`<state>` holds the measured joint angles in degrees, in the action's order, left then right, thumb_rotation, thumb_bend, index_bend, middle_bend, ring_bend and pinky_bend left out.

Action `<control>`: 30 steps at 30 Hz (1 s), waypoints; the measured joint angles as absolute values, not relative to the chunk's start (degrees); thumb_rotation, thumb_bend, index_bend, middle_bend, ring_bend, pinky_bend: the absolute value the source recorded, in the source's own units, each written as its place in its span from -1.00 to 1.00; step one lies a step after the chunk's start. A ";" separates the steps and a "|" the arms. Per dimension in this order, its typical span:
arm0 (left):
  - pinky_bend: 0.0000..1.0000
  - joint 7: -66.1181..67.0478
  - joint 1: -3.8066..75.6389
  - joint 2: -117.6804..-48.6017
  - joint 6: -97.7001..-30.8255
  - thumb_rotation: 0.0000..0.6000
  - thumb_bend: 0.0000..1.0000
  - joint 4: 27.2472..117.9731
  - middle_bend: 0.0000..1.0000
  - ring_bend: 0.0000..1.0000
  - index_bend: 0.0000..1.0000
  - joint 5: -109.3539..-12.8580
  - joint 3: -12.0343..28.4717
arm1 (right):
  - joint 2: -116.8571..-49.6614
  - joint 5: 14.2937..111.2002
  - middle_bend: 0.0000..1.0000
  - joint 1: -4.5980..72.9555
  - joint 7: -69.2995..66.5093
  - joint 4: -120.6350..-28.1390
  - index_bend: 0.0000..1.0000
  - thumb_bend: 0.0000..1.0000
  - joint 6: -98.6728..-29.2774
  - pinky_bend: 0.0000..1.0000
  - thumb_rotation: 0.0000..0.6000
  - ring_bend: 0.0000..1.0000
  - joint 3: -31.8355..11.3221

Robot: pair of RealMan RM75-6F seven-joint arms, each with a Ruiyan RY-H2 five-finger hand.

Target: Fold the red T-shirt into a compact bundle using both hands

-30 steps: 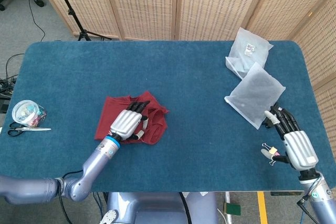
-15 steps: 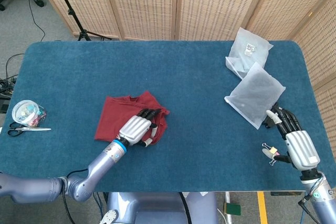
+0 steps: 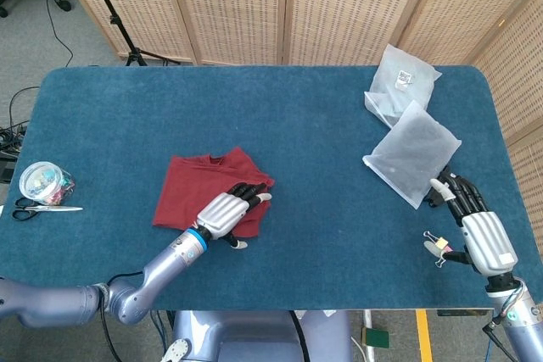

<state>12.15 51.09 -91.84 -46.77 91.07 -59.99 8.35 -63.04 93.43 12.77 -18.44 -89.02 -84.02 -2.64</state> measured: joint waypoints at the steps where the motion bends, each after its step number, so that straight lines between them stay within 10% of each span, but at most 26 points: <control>1: -1.00 11.06 50.94 -91.76 -46.79 1.00 -1.00 91.11 -1.00 -1.00 -1.00 -60.83 8.46 | -63.04 93.43 -1.00 12.76 -18.39 -89.04 -1.00 -1.00 -84.02 -1.00 1.00 -1.00 -2.64; 13: -1.00 -7.94 47.77 -90.85 -54.37 1.00 -1.00 88.87 -1.00 -1.00 -1.00 -79.66 9.61 | -63.06 93.51 -1.00 12.79 -18.12 -89.19 -1.00 -1.00 -83.80 -1.00 1.00 -1.00 -2.55; 30: -1.00 -1.45 29.47 -73.07 -74.25 1.00 -1.00 91.17 -1.00 -1.00 -1.00 -77.85 5.47 | -63.39 93.80 -1.00 12.13 -17.44 -89.07 -1.00 -1.00 -86.02 -1.00 1.00 -1.00 -3.06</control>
<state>-1.45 29.47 -73.07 -74.25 91.17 -77.85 5.47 -63.39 93.80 12.13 -17.44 -89.07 -86.02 -3.06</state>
